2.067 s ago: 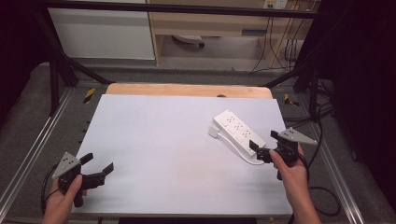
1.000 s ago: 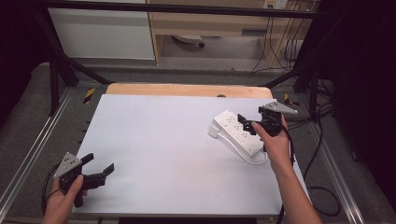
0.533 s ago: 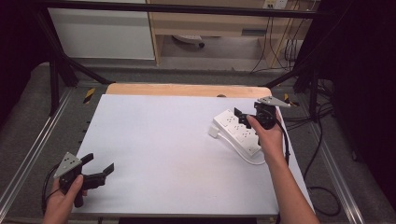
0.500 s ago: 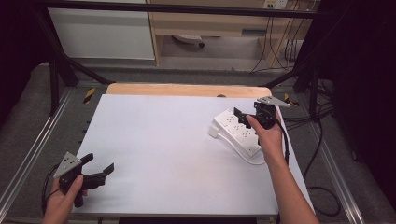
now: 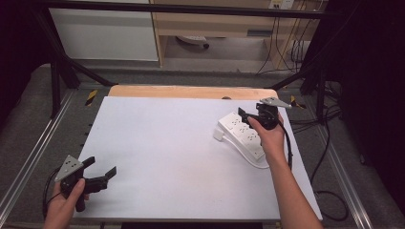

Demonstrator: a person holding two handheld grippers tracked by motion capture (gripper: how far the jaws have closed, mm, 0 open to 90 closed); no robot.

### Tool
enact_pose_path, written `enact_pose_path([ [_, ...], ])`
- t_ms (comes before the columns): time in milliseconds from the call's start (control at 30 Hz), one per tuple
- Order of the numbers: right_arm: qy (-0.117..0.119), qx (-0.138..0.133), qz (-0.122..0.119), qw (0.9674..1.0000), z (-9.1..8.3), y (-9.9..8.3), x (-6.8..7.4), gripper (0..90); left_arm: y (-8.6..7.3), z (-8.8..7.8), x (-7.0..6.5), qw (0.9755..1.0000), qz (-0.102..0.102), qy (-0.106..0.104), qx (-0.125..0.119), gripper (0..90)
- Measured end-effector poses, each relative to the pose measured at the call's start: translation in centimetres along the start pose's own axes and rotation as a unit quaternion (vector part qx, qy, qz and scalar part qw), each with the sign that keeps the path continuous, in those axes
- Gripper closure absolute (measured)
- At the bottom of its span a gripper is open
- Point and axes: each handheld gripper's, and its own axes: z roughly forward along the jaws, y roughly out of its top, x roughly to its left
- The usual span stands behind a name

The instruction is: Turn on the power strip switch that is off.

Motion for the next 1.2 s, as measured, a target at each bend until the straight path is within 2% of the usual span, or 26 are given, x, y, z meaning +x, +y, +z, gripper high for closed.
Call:
enact_pose_path([
  [233, -0.006, -0.005, 0.0, 1.0, 0.3, -0.1, -0.1, 31.3, 0.0, 0.0, 0.0, 1.0, 0.0, 0.0, 0.001, 5.3],
  [267, -0.005, -0.008, -0.001, 1.0, 0.4, -0.2, -0.1, 36.2, 0.0, 0.0, 0.0, 1.0, 0.0, 0.001, 0.001, 5.3],
  [400, -0.008, -0.011, -0.005, 0.9999, 0.6, -0.2, 0.0, 42.2, 0.0, 0.0, 0.0, 1.0, 0.001, 0.001, 0.002, 5.3],
  [500, -0.004, -0.009, -0.007, 0.9999, 0.9, -0.4, 0.3, 49.0, 0.0, 0.0, 0.0, 1.0, 0.001, 0.001, 0.002, 5.3],
  [667, 0.001, -0.008, -0.009, 0.9999, 1.2, -0.5, 0.7, 54.2, 0.0, 0.0, 0.0, 1.0, 0.002, 0.001, 0.002, 5.3],
  [700, 0.003, -0.009, -0.013, 0.9999, 1.3, -0.5, 0.9, 58.4, 0.0, 0.0, 0.0, 1.0, 0.002, 0.001, 0.003, 5.3],
  [867, 0.005, -0.009, -0.015, 0.9998, 1.6, -0.6, 1.3, 66.7, 0.0, 0.1, -0.1, 1.0, 0.003, 0.001, 0.003, 5.3],
  [1200, 0.006, -0.008, -0.024, 0.9997, 2.4, -0.9, 2.0, 79.4, 0.0, 0.0, 0.0, 1.0, 0.003, 0.0, 0.002, 5.3],
])
